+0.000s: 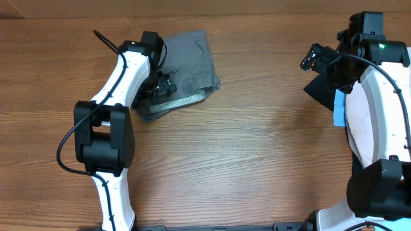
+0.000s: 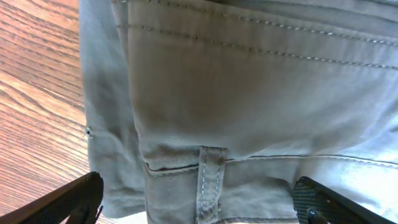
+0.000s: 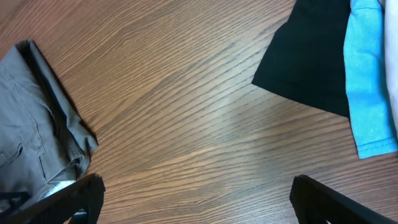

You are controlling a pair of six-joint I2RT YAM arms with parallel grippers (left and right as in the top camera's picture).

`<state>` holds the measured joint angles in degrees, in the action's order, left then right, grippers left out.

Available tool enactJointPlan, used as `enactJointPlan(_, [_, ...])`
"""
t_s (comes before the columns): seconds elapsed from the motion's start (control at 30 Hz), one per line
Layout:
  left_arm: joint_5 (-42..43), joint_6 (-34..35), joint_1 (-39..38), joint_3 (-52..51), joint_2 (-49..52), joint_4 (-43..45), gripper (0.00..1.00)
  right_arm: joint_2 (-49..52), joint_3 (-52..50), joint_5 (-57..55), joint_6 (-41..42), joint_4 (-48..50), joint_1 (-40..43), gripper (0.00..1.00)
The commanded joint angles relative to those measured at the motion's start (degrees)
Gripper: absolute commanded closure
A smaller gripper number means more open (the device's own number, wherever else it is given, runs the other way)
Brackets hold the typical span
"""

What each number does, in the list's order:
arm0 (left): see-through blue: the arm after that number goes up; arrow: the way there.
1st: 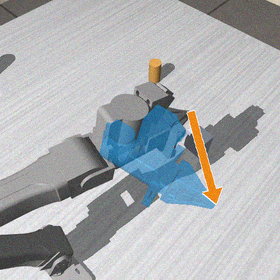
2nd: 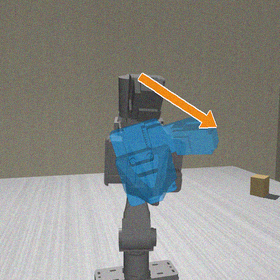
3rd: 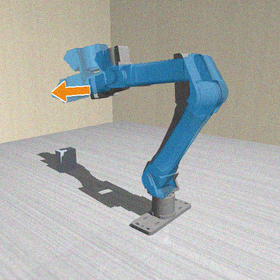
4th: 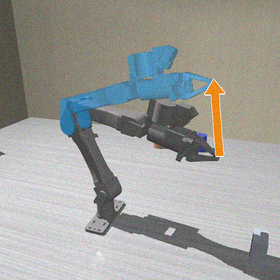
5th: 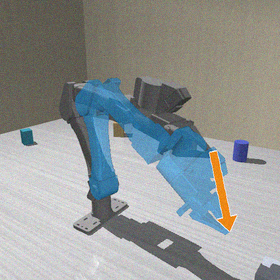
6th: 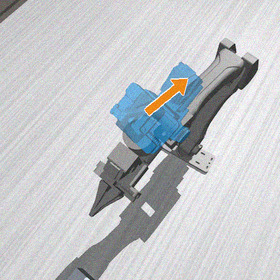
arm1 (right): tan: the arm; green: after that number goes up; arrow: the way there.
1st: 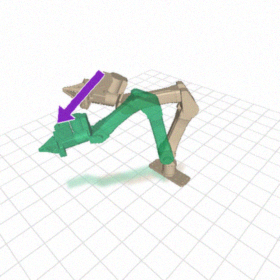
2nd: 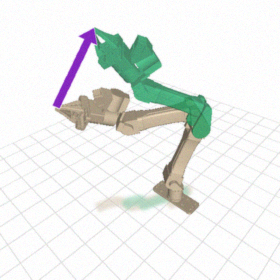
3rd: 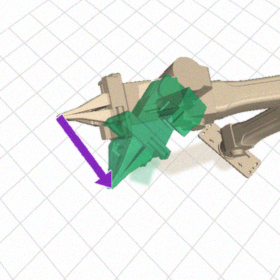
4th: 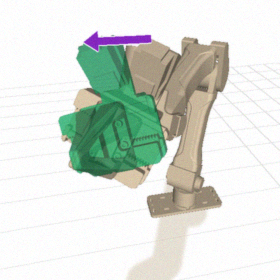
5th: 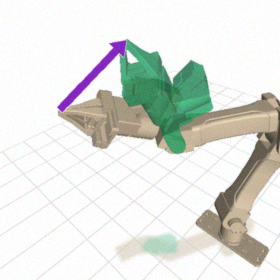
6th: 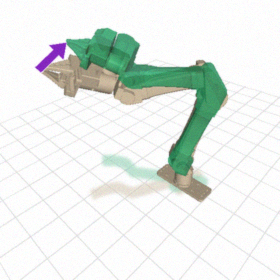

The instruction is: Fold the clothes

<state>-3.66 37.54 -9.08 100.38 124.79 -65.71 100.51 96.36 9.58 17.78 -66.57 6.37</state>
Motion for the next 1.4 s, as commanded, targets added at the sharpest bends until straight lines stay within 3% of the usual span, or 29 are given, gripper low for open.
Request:
enactJointPlan(0.0, [-1.20,-0.79,0.92,-0.81,0.52,-0.35,0.00,0.02,0.37,-0.59,-0.13,0.24,-0.02,0.00])
enactJointPlan(0.53, [-0.74,1.27,2.82,-11.10,0.57,5.16,0.00,0.02,0.37,-0.59,-0.15,0.24,-0.02,0.00])
enactJointPlan(0.9, [-0.74,-0.37,3.82,-12.15,0.57,5.20,0.00,0.02,0.37,-0.59,-0.15,0.24,-0.02,0.00])
enactJointPlan(1.07, [-0.68,-10.60,3.82,-12.15,0.57,5.57,0.00,0.02,0.37,-0.59,-0.15,0.24,-0.02,0.00])
enactJointPlan(1.37, [-1.29,-14.47,4.35,-5.53,0.52,0.04,0.00,0.02,0.37,-0.59,-0.15,0.24,-0.02,0.00])
